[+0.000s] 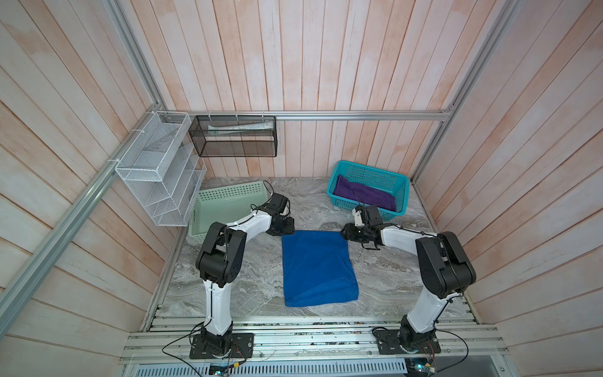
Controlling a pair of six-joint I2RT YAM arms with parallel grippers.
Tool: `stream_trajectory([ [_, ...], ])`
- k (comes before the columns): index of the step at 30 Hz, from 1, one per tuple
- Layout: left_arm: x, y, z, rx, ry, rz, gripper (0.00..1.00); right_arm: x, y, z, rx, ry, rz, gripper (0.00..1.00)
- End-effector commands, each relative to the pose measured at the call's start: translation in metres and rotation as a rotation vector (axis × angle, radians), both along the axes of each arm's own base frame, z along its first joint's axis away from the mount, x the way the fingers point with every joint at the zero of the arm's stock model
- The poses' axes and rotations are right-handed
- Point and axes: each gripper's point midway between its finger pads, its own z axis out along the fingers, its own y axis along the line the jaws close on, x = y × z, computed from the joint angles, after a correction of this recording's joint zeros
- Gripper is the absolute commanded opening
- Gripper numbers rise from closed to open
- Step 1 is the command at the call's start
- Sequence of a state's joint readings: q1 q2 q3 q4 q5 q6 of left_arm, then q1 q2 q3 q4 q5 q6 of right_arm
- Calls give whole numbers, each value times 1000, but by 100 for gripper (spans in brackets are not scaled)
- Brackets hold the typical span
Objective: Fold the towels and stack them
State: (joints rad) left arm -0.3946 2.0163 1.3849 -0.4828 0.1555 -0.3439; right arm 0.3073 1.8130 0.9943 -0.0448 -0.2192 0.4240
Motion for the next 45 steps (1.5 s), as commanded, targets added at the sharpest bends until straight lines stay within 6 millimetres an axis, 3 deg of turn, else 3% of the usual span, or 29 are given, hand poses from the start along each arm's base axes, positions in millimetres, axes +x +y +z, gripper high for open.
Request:
stream_trajectory([
  [1,-12,4,2,-7,17,-21,63,9,10,-2,0,-10,44,53],
  [7,-18,12,-14,17,57,1,64,5,28,-18,15,38,113,53],
  [11,-18,2,-21,-34,70,-35,61,-2,37,-28,10,62,159,38],
  [14,-15,-5,-20,-74,46,-63,49,-5,37,-28,2,57,166,22],
  [16,-13,-9,-18,-95,25,-84,35,-3,36,-25,-12,41,171,13],
  [21,-12,-11,-6,-129,-50,-108,3,9,23,-6,-97,-12,165,6],
  [24,-13,-11,11,-156,-99,-117,0,13,21,10,-95,-47,164,0],
  [27,-16,-12,46,-185,-183,-134,0,15,19,36,-96,-103,161,0],
  [33,-32,-9,150,-249,-417,-170,0,3,20,132,-73,-301,169,0],
  [41,-89,-13,277,-302,-700,-232,0,-57,21,268,-58,-587,161,0],
  [45,-121,-8,324,-331,-797,-237,0,-90,20,318,-40,-675,150,0],
])
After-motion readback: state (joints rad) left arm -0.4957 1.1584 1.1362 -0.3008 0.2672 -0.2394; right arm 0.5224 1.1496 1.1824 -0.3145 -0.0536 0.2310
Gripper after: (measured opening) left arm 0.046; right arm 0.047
